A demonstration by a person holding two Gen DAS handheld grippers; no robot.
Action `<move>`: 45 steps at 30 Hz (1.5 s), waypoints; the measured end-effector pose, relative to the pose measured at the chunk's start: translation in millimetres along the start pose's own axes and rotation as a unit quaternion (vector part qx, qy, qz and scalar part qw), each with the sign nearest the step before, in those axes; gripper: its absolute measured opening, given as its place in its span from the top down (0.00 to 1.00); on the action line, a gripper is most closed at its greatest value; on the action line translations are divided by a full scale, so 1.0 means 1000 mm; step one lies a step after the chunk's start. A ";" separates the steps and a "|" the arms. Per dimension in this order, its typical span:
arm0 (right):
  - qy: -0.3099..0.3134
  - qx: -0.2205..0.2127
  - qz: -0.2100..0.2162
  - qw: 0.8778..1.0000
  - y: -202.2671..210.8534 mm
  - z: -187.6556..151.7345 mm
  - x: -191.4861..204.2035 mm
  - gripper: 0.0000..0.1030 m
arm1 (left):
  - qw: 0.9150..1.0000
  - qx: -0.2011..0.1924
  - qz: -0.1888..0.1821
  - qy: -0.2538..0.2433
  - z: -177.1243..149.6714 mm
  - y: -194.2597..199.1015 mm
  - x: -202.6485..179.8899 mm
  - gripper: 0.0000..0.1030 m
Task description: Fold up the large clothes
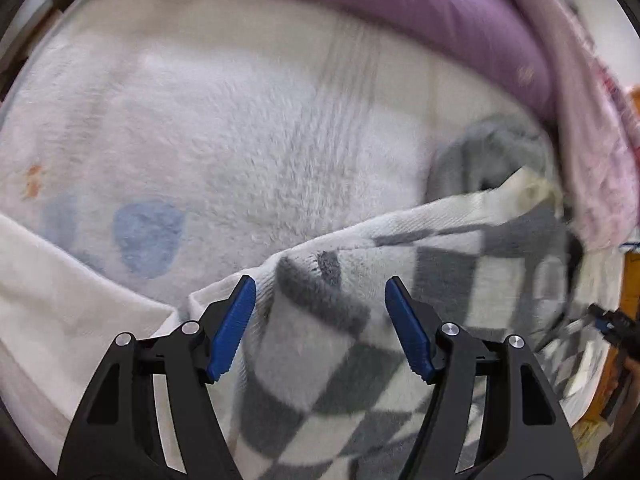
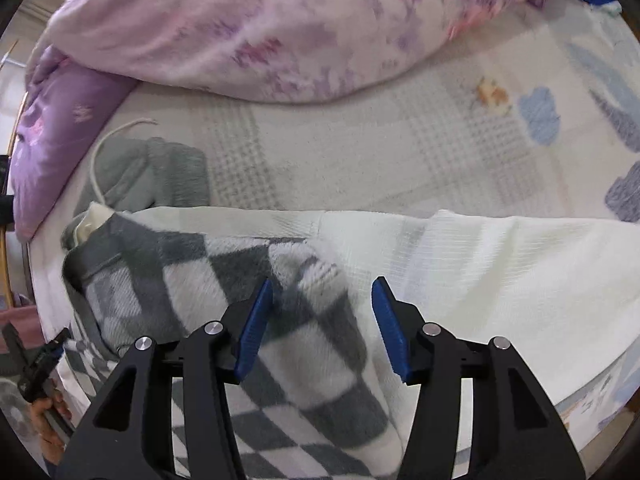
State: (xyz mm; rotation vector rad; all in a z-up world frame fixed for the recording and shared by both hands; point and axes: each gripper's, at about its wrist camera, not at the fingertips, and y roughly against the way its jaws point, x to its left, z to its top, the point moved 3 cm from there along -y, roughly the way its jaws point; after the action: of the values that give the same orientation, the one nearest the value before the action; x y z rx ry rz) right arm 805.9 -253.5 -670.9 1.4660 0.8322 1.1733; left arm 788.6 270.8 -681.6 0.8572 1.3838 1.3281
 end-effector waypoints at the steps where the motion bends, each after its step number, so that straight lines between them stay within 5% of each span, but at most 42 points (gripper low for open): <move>1: -0.002 0.006 0.002 1.000 -0.004 0.002 0.000 0.52 | 1.000 0.006 0.005 -0.001 0.001 -0.006 0.000 0.41; 4: -0.002 0.030 0.001 1.000 -0.018 0.004 -0.001 0.53 | 0.999 0.020 0.017 -0.022 0.004 -0.016 -0.005 0.58; 9: 0.009 0.032 0.010 0.999 -0.026 0.004 -0.002 0.76 | 0.997 0.013 0.049 -0.066 0.002 -0.016 -0.011 0.78; 14: 0.033 -0.014 0.009 0.999 0.001 -0.010 0.005 0.81 | 0.997 -0.028 0.040 -0.067 -0.009 0.016 -0.012 0.81; 23: 0.062 -0.107 0.106 0.987 0.101 -0.067 0.001 0.83 | 0.992 -0.112 -0.018 -0.057 -0.065 0.121 -0.014 0.83; 31: 0.104 -0.131 0.164 0.972 0.174 -0.150 -0.007 0.83 | 0.986 -0.163 -0.026 -0.017 -0.171 0.196 -0.010 0.84; 36: 0.136 -0.131 0.156 0.969 0.202 -0.221 -0.028 0.83 | 0.985 -0.165 -0.031 0.031 -0.250 0.222 0.019 0.84; 45: 0.112 -0.068 0.096 0.987 0.170 -0.375 -0.101 0.83 | 0.989 -0.096 -0.046 0.100 -0.401 0.187 0.088 0.84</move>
State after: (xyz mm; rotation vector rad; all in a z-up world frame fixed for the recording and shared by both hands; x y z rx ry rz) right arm 404.8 -275.8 -534.6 1.3388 0.7565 1.5320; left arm 356.6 271.8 -552.7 0.5367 1.4047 1.4790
